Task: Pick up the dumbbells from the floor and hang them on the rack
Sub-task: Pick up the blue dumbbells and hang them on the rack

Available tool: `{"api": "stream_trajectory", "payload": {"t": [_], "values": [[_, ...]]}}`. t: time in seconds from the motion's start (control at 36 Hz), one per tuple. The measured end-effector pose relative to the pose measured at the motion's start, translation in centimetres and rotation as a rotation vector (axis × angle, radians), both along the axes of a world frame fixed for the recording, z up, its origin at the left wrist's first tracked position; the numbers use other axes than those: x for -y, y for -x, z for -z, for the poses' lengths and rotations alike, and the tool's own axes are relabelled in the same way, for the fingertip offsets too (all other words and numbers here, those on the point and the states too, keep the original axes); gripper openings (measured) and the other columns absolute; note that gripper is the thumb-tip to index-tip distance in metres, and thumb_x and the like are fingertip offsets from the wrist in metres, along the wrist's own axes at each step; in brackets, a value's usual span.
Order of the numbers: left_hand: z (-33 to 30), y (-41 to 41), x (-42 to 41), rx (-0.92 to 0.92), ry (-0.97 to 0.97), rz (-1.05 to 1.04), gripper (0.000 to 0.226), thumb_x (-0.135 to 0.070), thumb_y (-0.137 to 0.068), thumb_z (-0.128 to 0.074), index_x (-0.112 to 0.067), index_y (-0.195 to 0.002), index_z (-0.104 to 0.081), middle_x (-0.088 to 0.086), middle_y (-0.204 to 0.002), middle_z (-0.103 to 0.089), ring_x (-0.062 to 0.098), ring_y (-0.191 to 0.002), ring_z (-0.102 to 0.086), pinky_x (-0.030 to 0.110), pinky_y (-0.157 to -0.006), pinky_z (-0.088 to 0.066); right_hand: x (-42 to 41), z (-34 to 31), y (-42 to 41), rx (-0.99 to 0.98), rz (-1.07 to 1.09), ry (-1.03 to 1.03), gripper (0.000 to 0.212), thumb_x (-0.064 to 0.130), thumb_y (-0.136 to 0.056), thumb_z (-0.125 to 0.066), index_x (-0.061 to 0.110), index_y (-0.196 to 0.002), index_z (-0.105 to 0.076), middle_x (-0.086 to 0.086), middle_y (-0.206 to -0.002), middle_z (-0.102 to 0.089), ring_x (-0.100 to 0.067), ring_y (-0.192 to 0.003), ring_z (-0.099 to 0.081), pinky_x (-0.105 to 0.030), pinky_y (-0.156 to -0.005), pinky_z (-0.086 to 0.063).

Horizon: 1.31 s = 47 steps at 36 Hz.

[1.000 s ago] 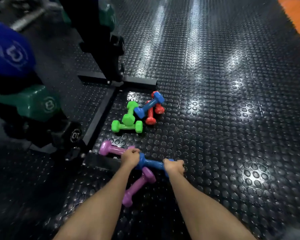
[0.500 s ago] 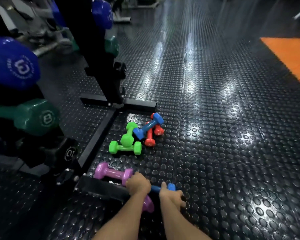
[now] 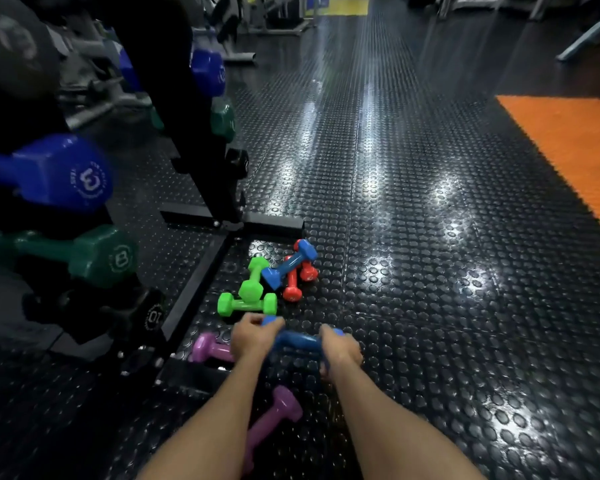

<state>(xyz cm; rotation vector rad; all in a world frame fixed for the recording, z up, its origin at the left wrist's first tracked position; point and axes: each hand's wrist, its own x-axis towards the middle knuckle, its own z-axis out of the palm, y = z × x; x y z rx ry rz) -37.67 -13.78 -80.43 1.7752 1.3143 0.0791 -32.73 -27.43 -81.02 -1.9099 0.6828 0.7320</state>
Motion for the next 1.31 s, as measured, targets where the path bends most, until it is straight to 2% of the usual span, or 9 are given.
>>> {"api": "stream_trajectory", "payload": {"t": [0.11,0.19,0.36,0.53,0.64,0.75,0.92,1.0,1.31], "values": [[-8.3,-0.7,0.2,0.148,0.117,-0.117,0.025,-0.038,-0.079,-0.074,-0.022,-0.09,-0.058,0.007,-0.106,-0.061,0.025,-0.086,-0.055,0.029,-0.062,-0.041,-0.5,-7.1,-0.3,0.061,0.022,-0.058,0.037,0.048,-0.068,-0.064,0.02,-0.092,-0.063,-0.011,-0.091,-0.072,-0.029,-0.082,-0.072,-0.043,-0.07,-0.063],[-16.6,-0.6,-0.2,0.183,0.208,-0.107,0.027,-0.039,-0.086,-0.068,-0.016,-0.096,-0.058,0.01,-0.101,-0.063,0.028,-0.088,-0.062,0.036,-0.076,-0.055,-0.5,-15.3,0.3,0.082,0.033,-0.082,0.036,0.046,-0.07,-0.065,0.022,-0.097,-0.063,-0.013,-0.093,-0.072,-0.03,-0.081,-0.072,-0.04,-0.061,-0.063],[-31.7,2.0,-0.7,0.174,0.211,-0.091,0.031,-0.042,-0.095,-0.056,-0.014,-0.106,-0.065,0.01,-0.103,-0.064,0.022,-0.076,-0.058,0.022,-0.041,-0.039,-1.3,-30.4,2.0,0.056,0.05,-0.213,0.025,0.035,-0.079,-0.068,0.018,-0.096,-0.063,-0.015,-0.103,-0.07,-0.03,-0.08,-0.065,-0.039,-0.067,-0.06],[-45.0,5.1,-2.5,0.221,0.301,-0.24,0.036,-0.041,-0.096,-0.058,-0.009,-0.112,-0.066,0.017,-0.122,-0.063,0.036,-0.105,-0.06,0.038,-0.065,-0.054,-4.2,-44.3,2.7,0.053,0.063,-0.22,0.048,0.052,-0.091,-0.057,0.009,-0.11,-0.067,-0.017,-0.113,-0.068,-0.037,-0.104,-0.065,-0.051,-0.094,-0.053],[-52.2,7.4,-5.1,0.291,0.335,-0.326,0.03,-0.04,-0.094,-0.059,-0.011,-0.1,-0.066,0.02,-0.121,-0.064,0.039,-0.112,-0.059,0.049,-0.098,-0.05,-7.4,-52.6,3.6,0.055,0.071,-0.221,0.049,0.045,-0.091,-0.057,0.002,-0.111,-0.07,-0.02,-0.116,-0.068,-0.039,-0.106,-0.064,-0.05,-0.096,-0.052],[-58.5,9.3,-7.9,0.299,0.345,-0.383,0.028,-0.041,-0.093,-0.061,-0.017,-0.078,-0.062,0.018,-0.112,-0.066,0.038,-0.106,-0.061,0.052,-0.097,-0.051,-9.9,-59.4,5.3,0.02,0.071,-0.209,0.045,0.043,-0.085,-0.063,0.004,-0.106,-0.071,-0.017,-0.11,-0.067,-0.036,-0.101,-0.065,-0.049,-0.091,-0.056],[-65.6,11.4,-12.3,0.309,0.26,-0.411,0.026,-0.042,-0.094,-0.059,-0.017,-0.089,-0.063,0.017,-0.118,-0.065,0.03,-0.099,-0.056,0.039,-0.089,-0.05,-14.0,-66.8,7.3,0.095,-0.053,-0.049,0.058,0.052,-0.09,-0.05,0.005,-0.117,-0.07,-0.016,-0.124,-0.066,-0.034,-0.11,-0.062,-0.037,-0.095,-0.048],[-68.7,12.1,-14.7,0.289,0.217,-0.456,0.032,-0.04,-0.094,-0.059,-0.011,-0.105,-0.067,0.02,-0.123,-0.062,0.034,-0.105,-0.055,0.033,-0.081,-0.042,-16.4,-70.1,8.0,0.124,-0.042,-0.096,0.052,0.057,-0.082,-0.059,0.007,-0.089,-0.072,-0.014,-0.108,-0.07,-0.031,-0.096,-0.065,-0.035,-0.084,-0.049],[-75.4,11.9,-23.3,0.291,0.128,-0.4,0.058,-0.047,-0.099,-0.034,-0.005,-0.125,-0.064,0.021,-0.13,-0.061,0.039,-0.12,-0.054,0.043,-0.107,-0.039,-25.0,-75.1,8.5,0.214,0.031,-0.206,0.041,0.052,-0.08,-0.064,0.012,-0.067,-0.062,-0.012,-0.094,-0.07,-0.03,-0.083,-0.063,-0.035,-0.076,-0.05]]}}
